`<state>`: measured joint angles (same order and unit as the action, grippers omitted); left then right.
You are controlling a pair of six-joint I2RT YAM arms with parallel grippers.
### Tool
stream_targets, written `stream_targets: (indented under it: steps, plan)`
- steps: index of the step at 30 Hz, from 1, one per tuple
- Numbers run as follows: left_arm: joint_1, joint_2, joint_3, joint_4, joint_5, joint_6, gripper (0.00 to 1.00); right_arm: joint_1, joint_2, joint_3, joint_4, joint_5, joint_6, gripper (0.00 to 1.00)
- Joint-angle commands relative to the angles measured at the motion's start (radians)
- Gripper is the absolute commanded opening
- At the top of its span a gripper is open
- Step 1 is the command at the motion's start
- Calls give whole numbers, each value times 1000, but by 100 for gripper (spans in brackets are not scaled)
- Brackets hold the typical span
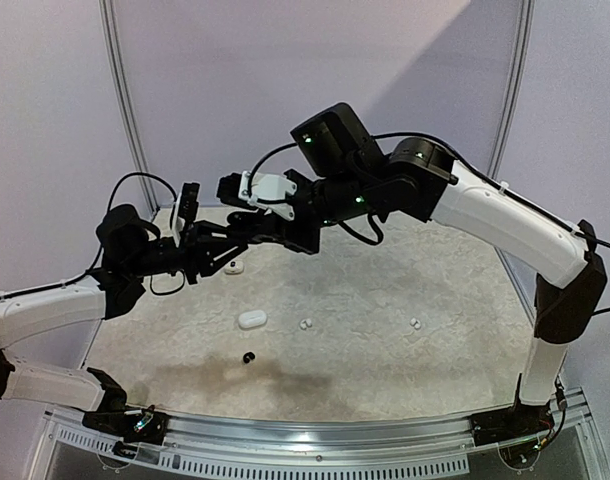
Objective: Insert the wireless bluetooth earbuds into the charging case
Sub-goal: Insert the right earbud into the right side groove of the charging case, then pick up the left earbud from the center of the board.
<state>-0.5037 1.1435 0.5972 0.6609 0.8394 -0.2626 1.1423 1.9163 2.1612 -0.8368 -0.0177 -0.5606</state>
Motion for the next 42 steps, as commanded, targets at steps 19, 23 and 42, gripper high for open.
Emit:
stream_targets:
  steps: [19,23,42]
  plan:
    - [152,-239,-4,-416,-436,-141,0,-115,-142,-419,295,92,782,58]
    - [187,-324,18,-531,-465,-85,0,-62,17,-279,173,156,810,55]
    - [197,-549,-85,-541,-564,-132,0,70,547,-40,186,80,904,34]
